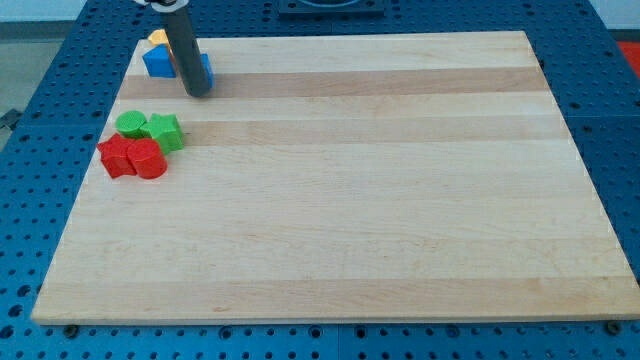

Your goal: Slide the blue cube slightly to the bottom of the yellow heart

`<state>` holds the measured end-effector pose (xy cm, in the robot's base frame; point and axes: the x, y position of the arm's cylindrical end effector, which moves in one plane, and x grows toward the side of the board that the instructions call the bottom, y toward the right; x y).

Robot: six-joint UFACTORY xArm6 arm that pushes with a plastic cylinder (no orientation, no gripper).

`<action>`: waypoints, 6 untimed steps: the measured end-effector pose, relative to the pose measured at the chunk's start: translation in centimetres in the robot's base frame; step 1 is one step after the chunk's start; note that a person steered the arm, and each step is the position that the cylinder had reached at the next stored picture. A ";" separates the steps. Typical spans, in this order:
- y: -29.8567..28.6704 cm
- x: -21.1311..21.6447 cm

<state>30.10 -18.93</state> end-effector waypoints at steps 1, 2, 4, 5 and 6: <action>0.5 1.1; 1.7 1.6; 3.0 -1.1; 1.5 -2.2; 0.0 -2.2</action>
<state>27.87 -18.90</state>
